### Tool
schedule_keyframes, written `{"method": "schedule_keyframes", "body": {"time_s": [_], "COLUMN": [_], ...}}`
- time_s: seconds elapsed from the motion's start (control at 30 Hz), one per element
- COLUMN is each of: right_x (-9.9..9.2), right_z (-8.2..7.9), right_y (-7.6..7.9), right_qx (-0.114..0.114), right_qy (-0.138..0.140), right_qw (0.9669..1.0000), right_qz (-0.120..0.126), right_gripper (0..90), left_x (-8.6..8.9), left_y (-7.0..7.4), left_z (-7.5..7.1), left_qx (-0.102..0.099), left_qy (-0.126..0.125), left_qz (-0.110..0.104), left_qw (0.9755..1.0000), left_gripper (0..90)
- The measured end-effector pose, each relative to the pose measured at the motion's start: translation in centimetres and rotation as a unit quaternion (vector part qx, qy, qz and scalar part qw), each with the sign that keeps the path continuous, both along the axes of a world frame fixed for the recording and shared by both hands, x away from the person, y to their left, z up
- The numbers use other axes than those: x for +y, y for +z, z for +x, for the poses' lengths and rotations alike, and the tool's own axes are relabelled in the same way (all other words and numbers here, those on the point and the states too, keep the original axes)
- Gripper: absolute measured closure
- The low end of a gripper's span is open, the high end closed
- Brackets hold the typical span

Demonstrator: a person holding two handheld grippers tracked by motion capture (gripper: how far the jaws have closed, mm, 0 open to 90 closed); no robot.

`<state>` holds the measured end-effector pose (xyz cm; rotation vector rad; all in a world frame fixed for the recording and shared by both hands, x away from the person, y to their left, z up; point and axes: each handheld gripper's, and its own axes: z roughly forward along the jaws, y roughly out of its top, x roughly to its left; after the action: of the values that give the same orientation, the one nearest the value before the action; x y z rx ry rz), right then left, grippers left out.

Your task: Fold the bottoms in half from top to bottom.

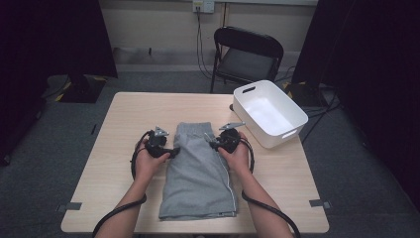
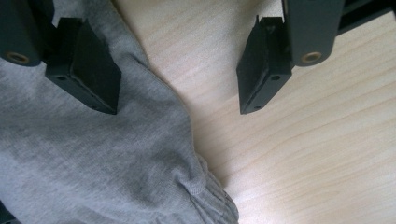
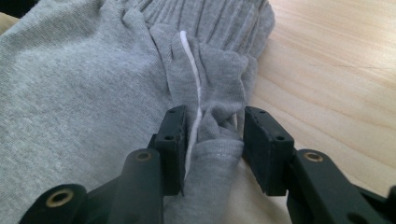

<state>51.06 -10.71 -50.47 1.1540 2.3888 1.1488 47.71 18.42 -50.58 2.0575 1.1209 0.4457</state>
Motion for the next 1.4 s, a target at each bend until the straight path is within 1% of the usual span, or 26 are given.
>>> {"method": "schedule_keyframes", "body": {"time_s": [0.03,0.07,0.1,0.17,0.23,0.27,0.3,0.37,0.4,0.5,0.53,0.57,0.6,0.63,0.73,0.77,0.83,0.87,0.97,1.07,1.1,1.17,1.2,1.3,1.33,1.4], "right_x": [0.0,0.1,0.2,0.3,0.3,0.3,0.4,0.4,0.4,0.5,0.5,0.6,0.6,0.6,0.6,0.5,0.6,0.6,0.6,0.5,0.4,0.3,0.3,0.2,0.1,0.0], "right_z": [-0.1,-0.2,-0.3,-0.3,-0.4,-0.4,-0.5,-0.6,-0.6,-0.7,-0.7,-0.6,-0.6,-0.6,-0.6,-0.6,-0.6,-0.5,-0.5,-0.5,-0.5,-0.5,-0.5,-0.5,-0.4,-0.3], "right_y": [0.0,0.0,0.0,0.0,0.0,0.0,0.1,0.1,0.0,0.1,0.1,0.2,0.2,0.3,0.3,0.2,0.3,0.3,0.3,0.2,0.2,0.1,0.1,0.0,0.0,0.1], "right_qx": [0.001,0.003,0.003,0.004,0.008,0.010,0.011,0.013,0.014,0.019,0.020,0.024,0.027,0.030,0.034,0.035,0.035,0.037,0.041,0.042,0.043,0.044,0.046,0.050,0.055,0.066], "right_qy": [-0.002,-0.006,-0.008,-0.012,-0.017,-0.019,-0.021,-0.026,-0.028,-0.031,-0.032,-0.033,-0.034,-0.037,-0.041,-0.041,-0.043,-0.043,-0.046,-0.050,-0.051,-0.052,-0.054,-0.058,-0.061,-0.067], "right_qw": [1.0000,1.0000,1.0000,0.9999,0.9998,0.9997,0.9997,0.9995,0.9994,0.9992,0.9992,0.9991,0.9990,0.9988,0.9985,0.9984,0.9983,0.9983,0.9980,0.9975,0.9973,0.9970,0.9967,0.9959,0.9951,0.9937], "right_qz": [0.001,0.004,0.005,0.003,0.006,0.008,0.007,0.011,0.012,0.013,0.012,0.011,0.010,0.010,0.014,0.017,0.016,0.015,0.017,0.026,0.029,0.035,0.040,0.048,0.054,0.061], "right_gripper": [62.9,64.5,65.8,66.5,68.1,68.9,69.2,71.2,71.6,73.4,73.9,74.3,74.5,74.7,75.7,76.0,76.2,76.2,76.6,77.5,77.7,78.2,78.5,79.1,79.4,79.7], "left_x": [0.0,0.1,0.0,0.0,0.0,0.0,-0.1,-0.1,-0.1,-0.1,-0.1,-0.2,-0.2,-0.3,-0.6,-0.6,-0.7,-0.8,-1.1,-1.3,-1.4,-1.5,-1.5,-1.7,-1.8,-1.7], "left_y": [-0.1,-0.1,-0.1,-0.2,-0.2,-0.2,-0.2,-0.1,-0.1,-0.1,-0.2,-0.1,0.0,0.0,0.3,0.3,0.5,0.6,0.7,0.9,0.8,0.8,0.7,0.9,1.0,1.0], "left_z": [-0.1,-0.1,-0.2,-0.2,-0.2,-0.3,-0.2,-0.2,-0.2,-0.2,-0.2,-0.3,-0.3,-0.3,-0.3,-0.2,-0.1,-0.1,-0.2,-0.2,-0.2,-0.2,-0.2,-0.1,-0.1,0.0], "left_qx": [-0.003,-0.005,-0.007,-0.011,-0.010,-0.010,-0.010,-0.006,-0.007,-0.008,-0.010,-0.009,-0.009,-0.005,0.004,0.006,0.012,0.016,0.021,0.030,0.033,0.046,0.050,0.056,0.057,0.063], "left_qy": [0.001,-0.004,-0.003,-0.001,-0.006,-0.003,-0.005,-0.015,-0.018,-0.018,-0.017,-0.020,-0.027,-0.028,-0.025,-0.030,-0.028,-0.031,-0.035,-0.043,-0.043,-0.040,-0.035,-0.033,-0.033,-0.027], "left_qz": [-0.002,0.004,0.003,-0.003,0.004,0.000,0.002,0.009,0.010,0.009,0.003,0.002,0.005,0.004,0.010,0.013,0.017,0.020,0.015,0.012,0.005,-0.015,-0.024,-0.017,-0.016,-0.024], "left_qw": [1.0000,1.0000,1.0000,0.9999,0.9999,0.9999,0.9999,0.9998,0.9998,0.9998,0.9998,0.9998,0.9996,0.9996,0.9996,0.9995,0.9994,0.9992,0.9990,0.9986,0.9985,0.9980,0.9978,0.9978,0.9977,0.9974], "left_gripper": [30.0,29.9,29.5,29.4,29.5,29.5,29.6,29.6,29.6,29.8,29.9,31.4,34.9,37.7,39.8,42.7,43.5,44.5,51.7,64.3,67.4,79.7,82.5,84.5,85.5,86.0]}}
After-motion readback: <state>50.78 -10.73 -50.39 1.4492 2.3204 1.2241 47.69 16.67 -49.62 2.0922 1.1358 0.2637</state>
